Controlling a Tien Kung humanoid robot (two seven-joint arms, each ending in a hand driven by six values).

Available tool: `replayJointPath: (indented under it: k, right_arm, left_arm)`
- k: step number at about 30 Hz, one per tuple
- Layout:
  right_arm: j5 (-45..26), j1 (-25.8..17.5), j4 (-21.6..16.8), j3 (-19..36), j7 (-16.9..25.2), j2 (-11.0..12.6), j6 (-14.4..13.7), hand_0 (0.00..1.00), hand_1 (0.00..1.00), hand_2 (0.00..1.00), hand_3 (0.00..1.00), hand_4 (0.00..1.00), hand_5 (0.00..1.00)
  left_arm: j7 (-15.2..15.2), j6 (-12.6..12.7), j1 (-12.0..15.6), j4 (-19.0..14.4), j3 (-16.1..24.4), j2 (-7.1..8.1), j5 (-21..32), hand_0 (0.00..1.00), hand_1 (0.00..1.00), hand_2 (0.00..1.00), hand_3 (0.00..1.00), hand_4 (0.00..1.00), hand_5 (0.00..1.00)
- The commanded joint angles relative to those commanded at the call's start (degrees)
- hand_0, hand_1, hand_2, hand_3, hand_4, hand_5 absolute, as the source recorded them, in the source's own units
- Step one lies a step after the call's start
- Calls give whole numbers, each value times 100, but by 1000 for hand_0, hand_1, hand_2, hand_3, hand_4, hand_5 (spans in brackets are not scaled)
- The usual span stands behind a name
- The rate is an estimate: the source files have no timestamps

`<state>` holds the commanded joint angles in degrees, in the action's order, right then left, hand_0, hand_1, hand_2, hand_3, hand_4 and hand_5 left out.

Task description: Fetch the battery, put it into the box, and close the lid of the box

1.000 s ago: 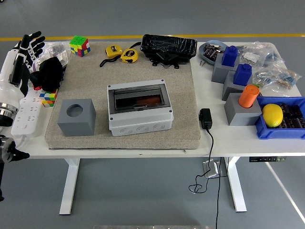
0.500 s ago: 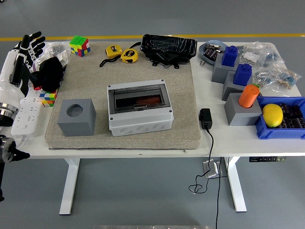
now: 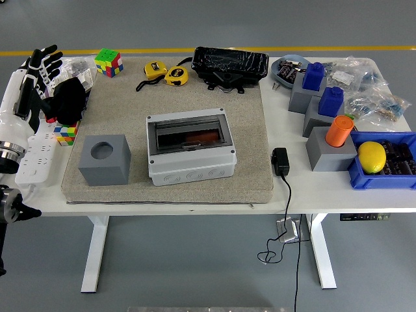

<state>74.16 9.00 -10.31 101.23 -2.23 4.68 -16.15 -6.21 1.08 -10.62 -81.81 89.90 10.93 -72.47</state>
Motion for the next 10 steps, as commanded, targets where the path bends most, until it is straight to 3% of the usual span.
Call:
replayJointPath:
  k: [10]
  right_arm:
    - [-5, -4, 0, 25, 0, -3, -6, 985, 911, 833, 878, 998, 998]
  left_arm:
    - [-6, 16, -4, 8, -24, -2, 13, 904, 897, 868, 863, 998, 998]
